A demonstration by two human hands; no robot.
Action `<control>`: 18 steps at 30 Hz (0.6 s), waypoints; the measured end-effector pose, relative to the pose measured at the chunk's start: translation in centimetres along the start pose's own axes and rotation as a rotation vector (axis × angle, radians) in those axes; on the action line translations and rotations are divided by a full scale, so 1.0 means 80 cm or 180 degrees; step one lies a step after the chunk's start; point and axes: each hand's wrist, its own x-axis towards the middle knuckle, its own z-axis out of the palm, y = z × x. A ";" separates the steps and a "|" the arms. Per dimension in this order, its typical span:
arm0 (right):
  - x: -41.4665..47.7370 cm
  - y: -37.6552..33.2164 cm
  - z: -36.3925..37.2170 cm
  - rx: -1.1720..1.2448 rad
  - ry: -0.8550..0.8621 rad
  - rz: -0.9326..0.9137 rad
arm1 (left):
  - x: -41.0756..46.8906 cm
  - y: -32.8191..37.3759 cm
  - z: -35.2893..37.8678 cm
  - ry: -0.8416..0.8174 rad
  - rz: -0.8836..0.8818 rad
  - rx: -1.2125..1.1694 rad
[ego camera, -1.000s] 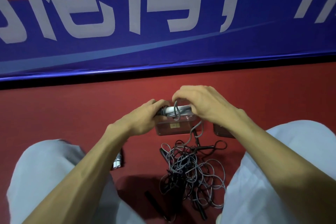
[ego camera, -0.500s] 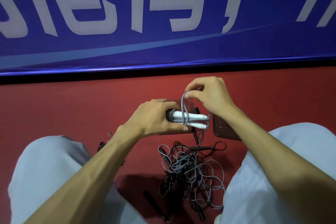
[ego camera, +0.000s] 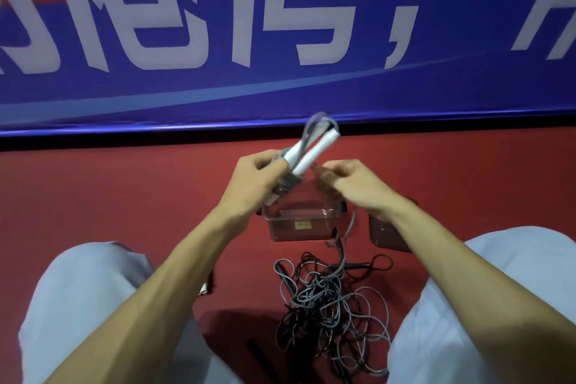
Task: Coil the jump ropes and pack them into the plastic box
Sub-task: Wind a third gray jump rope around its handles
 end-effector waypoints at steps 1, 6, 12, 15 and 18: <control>0.001 0.003 0.003 -0.0173 -0.0204 0.0013 | 0.002 0.000 -0.002 0.0118 -0.0097 -0.0182; 0.008 0.022 0.009 -0.0939 -0.0580 0.0107 | 0.009 -0.002 -0.014 0.0375 -0.0464 -0.0659; 0.007 0.043 0.019 -0.2036 -0.1051 0.0472 | 0.012 0.003 -0.020 0.0685 -0.0404 -0.0797; 0.008 0.034 0.014 -0.1564 -0.0760 0.0409 | 0.018 -0.004 -0.030 0.0999 -0.0346 -0.0639; 0.004 0.016 0.004 -0.1275 -0.0362 0.0212 | 0.025 -0.013 -0.040 0.1215 -0.0339 -0.0493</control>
